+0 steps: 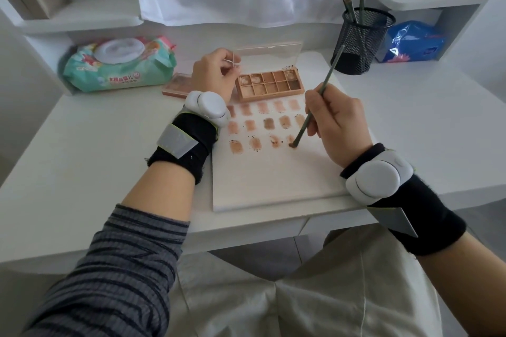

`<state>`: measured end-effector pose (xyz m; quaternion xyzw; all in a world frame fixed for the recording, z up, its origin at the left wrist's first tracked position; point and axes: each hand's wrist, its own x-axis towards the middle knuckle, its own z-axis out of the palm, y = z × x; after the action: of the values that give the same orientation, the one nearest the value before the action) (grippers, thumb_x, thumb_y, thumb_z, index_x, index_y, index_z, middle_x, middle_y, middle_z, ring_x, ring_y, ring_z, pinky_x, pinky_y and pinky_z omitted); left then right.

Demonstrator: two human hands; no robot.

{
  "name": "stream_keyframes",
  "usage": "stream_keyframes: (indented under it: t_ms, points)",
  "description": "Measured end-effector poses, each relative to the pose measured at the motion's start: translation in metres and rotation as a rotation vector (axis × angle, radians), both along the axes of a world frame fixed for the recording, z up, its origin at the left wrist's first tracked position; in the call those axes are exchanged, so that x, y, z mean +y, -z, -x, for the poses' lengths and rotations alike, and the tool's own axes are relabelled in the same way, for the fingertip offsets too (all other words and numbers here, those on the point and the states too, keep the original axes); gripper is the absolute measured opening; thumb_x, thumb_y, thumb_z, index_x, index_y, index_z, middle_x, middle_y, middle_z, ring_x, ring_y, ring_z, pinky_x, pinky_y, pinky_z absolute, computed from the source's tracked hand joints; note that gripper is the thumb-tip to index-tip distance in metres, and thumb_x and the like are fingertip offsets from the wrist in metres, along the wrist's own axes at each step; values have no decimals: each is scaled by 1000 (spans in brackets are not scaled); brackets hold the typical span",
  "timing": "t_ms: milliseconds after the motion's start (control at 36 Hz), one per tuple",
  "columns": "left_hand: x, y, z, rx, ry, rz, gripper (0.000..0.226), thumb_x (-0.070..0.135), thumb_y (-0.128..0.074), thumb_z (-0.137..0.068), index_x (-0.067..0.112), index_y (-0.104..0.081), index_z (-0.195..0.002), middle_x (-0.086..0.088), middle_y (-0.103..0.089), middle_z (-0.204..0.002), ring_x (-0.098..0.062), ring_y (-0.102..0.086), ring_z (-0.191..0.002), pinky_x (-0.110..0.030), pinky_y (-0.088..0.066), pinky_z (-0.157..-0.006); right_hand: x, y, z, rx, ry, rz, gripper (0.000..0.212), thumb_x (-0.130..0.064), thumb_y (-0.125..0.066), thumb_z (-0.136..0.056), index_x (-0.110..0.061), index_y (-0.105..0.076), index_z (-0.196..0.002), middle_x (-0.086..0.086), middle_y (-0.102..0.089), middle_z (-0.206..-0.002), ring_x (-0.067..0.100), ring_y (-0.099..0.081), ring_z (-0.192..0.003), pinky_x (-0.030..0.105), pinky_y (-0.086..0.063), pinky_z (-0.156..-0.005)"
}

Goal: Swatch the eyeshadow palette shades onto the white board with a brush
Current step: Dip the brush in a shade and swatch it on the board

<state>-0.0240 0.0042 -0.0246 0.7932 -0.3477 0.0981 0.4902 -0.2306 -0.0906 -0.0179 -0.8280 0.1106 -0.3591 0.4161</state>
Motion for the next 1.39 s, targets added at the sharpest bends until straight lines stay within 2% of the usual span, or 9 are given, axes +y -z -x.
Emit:
stream_keyframes:
  t_ms: [83, 222, 389, 528, 667, 972, 1111, 1278, 1389]
  points:
    - [0, 0, 0, -6, 0, 5, 11, 9, -63, -84, 8, -67, -94, -1, -71, -96, -14, -67, -87, -27, -53, -78, 0, 0, 0, -15, -1, -8, 25, -21, -43, -95, -11, -49, -74, -2, -53, -51, 8, -48, -44, 18, -38, -51]
    - [0, 0, 0, -10, 4, 2, 11, 9, -63, -84, 8, -66, -94, 0, -70, -96, -12, -66, -86, -24, -53, -78, 0, -1, -3, -16, 13, 12, 22, -22, -42, -96, -29, -45, -75, -2, -55, -55, 10, -50, -49, 28, -44, -54]
    - [0, 1, -1, -3, 10, 8, 11, 9, -63, -83, 7, -67, -93, -1, -70, -93, -15, -67, -85, -28, -53, -78, 2, 0, 0, 14, 0, 6, 24, -25, -42, -94, -19, -46, -71, -3, -51, -50, 11, -48, -45, 22, -39, -50]
    - [-1, 1, -2, -11, 14, 11, 10, 8, -62, -83, 7, -67, -92, 1, -70, -96, -14, -67, -86, -27, -53, -79, 0, -1, -3, -8, 37, 16, 22, -22, -42, -96, -11, -48, -78, -2, -54, -54, 14, -51, -49, 29, -43, -54]
    - [0, 1, -1, -18, 18, 14, 11, 8, -62, -83, 7, -67, -93, 0, -70, -97, -13, -67, -86, -27, -53, -80, 0, 0, 0, 2, 44, 30, 31, -23, -41, -95, 1, -49, -75, -1, -50, -49, 10, -47, -46, 18, -38, -50]
    - [0, 0, 0, -9, 15, 8, 11, 9, -62, -84, 7, -66, -94, 1, -70, -97, -12, -66, -85, -28, -53, -80, 0, -1, 2, -12, 47, 38, 34, -22, -42, -95, 3, -48, -73, -1, -47, -47, 24, -48, -49, 29, -39, -50]
    - [-1, 1, -1, -6, 21, 6, 11, 9, -62, -84, 7, -66, -94, 1, -70, -96, -13, -67, -86, -28, -54, -79, -2, 0, -2, -32, 85, 44, 29, -23, -42, -95, -2, -52, -78, -4, -53, -52, 14, -52, -51, 23, -42, -53]
    - [0, 1, -1, -5, 18, 13, 10, 8, -62, -83, 7, -66, -92, 1, -69, -96, -13, -67, -86, -31, -54, -78, 0, -2, 1, -21, 58, 49, 32, -23, -42, -94, 1, -49, -74, 1, -48, -48, 25, -48, -50, 29, -39, -51]
    - [0, 1, -1, -6, 19, 16, 10, 7, -61, -83, 6, -66, -92, 1, -69, -95, -13, -67, -85, -33, -54, -79, 0, -1, 0, -39, 76, 42, 29, -22, -43, -95, 0, -51, -77, -2, -52, -52, 15, -51, -50, 25, -41, -53]
